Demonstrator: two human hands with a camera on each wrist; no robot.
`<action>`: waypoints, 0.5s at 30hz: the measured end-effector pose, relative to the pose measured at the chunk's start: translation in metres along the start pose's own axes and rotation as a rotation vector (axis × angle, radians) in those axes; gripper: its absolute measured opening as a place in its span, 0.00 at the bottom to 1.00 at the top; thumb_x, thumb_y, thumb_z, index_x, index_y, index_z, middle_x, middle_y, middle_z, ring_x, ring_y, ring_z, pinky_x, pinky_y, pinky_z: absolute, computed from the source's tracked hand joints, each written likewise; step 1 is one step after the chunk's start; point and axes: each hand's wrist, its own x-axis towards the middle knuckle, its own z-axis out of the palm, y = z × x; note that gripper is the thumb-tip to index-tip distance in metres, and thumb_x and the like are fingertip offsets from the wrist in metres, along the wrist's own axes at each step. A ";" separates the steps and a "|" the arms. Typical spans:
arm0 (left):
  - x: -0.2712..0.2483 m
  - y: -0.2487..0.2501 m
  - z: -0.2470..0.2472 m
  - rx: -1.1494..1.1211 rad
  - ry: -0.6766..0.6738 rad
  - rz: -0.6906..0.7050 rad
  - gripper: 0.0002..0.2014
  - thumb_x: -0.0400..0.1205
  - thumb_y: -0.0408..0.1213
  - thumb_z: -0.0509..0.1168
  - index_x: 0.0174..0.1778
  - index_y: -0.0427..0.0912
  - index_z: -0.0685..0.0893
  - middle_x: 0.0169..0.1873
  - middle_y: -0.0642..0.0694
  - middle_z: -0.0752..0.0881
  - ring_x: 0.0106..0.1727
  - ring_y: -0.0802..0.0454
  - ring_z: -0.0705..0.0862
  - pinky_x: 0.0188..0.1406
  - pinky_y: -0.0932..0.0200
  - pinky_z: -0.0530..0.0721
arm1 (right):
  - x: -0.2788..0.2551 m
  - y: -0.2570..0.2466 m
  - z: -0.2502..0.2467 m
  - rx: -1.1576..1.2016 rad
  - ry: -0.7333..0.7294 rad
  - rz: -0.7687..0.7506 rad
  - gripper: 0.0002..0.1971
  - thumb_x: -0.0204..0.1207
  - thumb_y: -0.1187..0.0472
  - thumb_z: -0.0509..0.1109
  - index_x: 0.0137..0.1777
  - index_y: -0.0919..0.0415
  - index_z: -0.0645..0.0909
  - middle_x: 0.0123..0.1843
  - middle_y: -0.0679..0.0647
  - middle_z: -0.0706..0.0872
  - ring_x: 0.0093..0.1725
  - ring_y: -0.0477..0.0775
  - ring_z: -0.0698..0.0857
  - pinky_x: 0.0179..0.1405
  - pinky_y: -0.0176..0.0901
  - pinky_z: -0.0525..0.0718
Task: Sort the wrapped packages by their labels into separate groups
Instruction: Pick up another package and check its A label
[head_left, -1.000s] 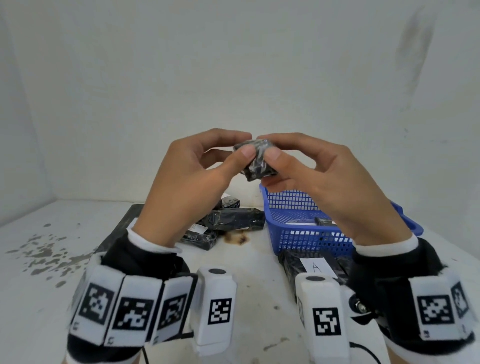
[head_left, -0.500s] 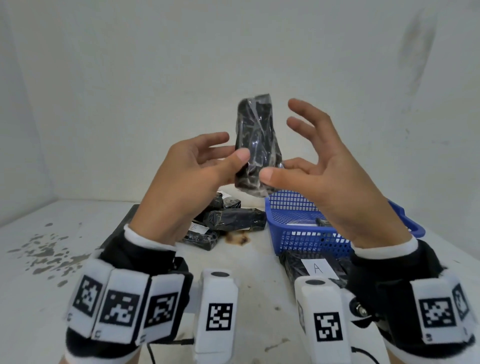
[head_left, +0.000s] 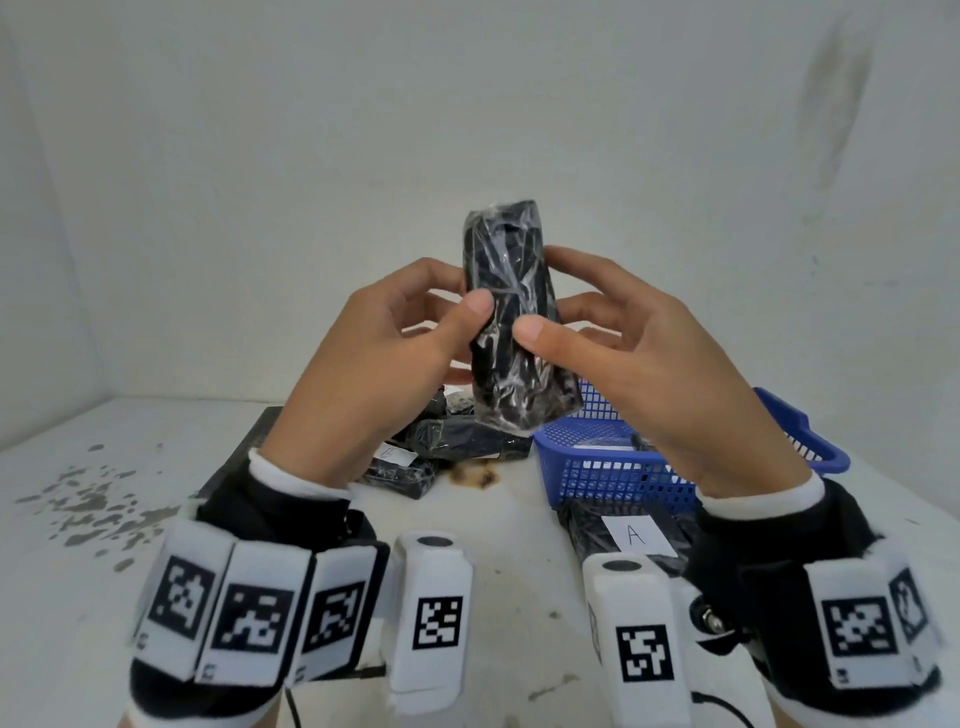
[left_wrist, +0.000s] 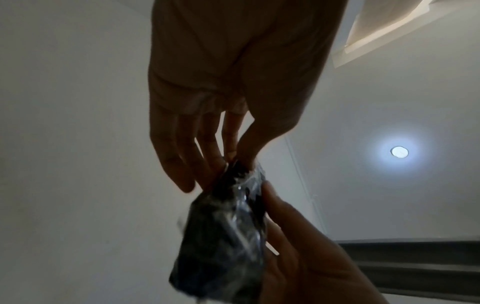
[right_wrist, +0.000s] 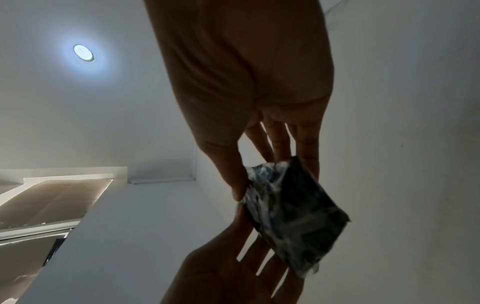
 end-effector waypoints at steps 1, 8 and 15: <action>0.000 0.000 0.000 0.005 -0.004 0.004 0.05 0.82 0.38 0.67 0.46 0.41 0.85 0.46 0.34 0.89 0.39 0.51 0.89 0.40 0.60 0.89 | 0.000 0.000 0.000 -0.006 0.004 -0.003 0.30 0.74 0.52 0.78 0.77 0.42 0.76 0.49 0.46 0.92 0.48 0.55 0.93 0.58 0.53 0.90; 0.000 0.002 -0.003 0.008 -0.010 0.030 0.02 0.81 0.38 0.68 0.43 0.45 0.85 0.36 0.45 0.88 0.35 0.56 0.87 0.38 0.58 0.89 | 0.000 0.000 0.002 -0.027 -0.015 -0.028 0.31 0.66 0.40 0.75 0.72 0.41 0.79 0.46 0.49 0.93 0.48 0.56 0.93 0.59 0.63 0.89; -0.001 0.000 -0.002 0.036 -0.026 0.027 0.08 0.82 0.41 0.67 0.46 0.39 0.85 0.40 0.41 0.91 0.40 0.51 0.90 0.42 0.52 0.90 | 0.000 0.000 -0.001 -0.119 0.033 -0.026 0.20 0.69 0.37 0.74 0.59 0.41 0.84 0.44 0.40 0.92 0.36 0.51 0.81 0.36 0.28 0.77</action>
